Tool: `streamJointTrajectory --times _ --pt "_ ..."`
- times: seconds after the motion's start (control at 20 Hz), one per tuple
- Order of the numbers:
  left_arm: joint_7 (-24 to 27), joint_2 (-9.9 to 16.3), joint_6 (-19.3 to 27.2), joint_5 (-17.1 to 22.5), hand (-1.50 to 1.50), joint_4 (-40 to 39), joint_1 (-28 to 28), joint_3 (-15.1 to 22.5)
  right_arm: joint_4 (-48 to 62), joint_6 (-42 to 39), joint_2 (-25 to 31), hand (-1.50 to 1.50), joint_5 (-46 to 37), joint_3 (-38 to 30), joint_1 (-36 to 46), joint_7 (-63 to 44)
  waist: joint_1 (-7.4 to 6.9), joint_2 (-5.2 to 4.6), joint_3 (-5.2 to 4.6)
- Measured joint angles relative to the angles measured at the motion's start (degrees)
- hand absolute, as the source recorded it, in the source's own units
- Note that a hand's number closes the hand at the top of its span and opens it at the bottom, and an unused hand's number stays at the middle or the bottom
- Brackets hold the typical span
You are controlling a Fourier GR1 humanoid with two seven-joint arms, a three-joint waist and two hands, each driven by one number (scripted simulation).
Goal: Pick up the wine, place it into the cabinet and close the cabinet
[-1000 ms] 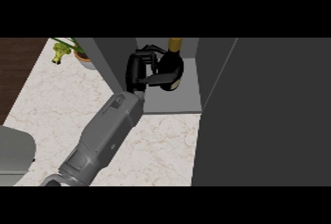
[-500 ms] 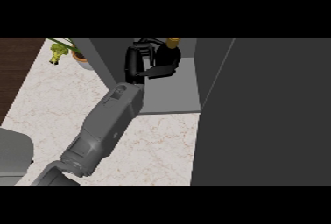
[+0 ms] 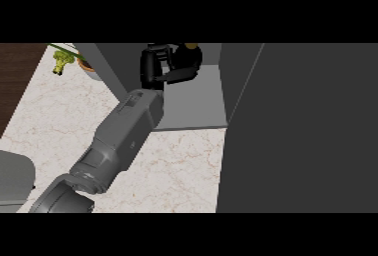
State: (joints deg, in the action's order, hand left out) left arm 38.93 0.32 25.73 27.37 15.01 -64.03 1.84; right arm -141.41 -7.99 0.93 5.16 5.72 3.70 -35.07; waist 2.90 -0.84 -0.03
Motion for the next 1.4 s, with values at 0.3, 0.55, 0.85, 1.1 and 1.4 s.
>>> streamJointTrajectory --times 0.3,0.55,0.85,1.1,1.4 --pt "0.57 -0.26 -2.90 2.02 1.50 -2.48 -1.23 -3.38 0.21 -0.95 -0.16 -1.50 0.22 0.15 -1.87 1.64 0.32 -0.05 0.10" --pt "2.59 -0.27 -4.24 2.06 1.50 -4.07 -1.62 -4.75 0.10 -0.19 -0.16 -1.50 0.23 0.38 0.03 0.00 0.53 -0.01 0.19" --pt "3.54 -0.27 -3.33 1.40 -1.50 -6.36 -2.24 -5.50 0.19 -0.04 0.32 -1.50 0.10 0.07 1.33 -0.93 0.73 -0.19 0.13" --pt "3.54 0.02 -2.34 -0.13 -1.50 -8.08 -2.33 -4.91 0.38 -0.25 -0.05 -1.50 0.02 0.68 1.25 -0.16 0.97 -0.21 0.19" --pt "4.74 -0.10 0.00 -1.51 -1.50 -9.49 -1.48 -4.51 0.49 -0.21 -0.21 -1.50 -0.20 1.41 1.04 0.02 1.22 -0.40 0.14"
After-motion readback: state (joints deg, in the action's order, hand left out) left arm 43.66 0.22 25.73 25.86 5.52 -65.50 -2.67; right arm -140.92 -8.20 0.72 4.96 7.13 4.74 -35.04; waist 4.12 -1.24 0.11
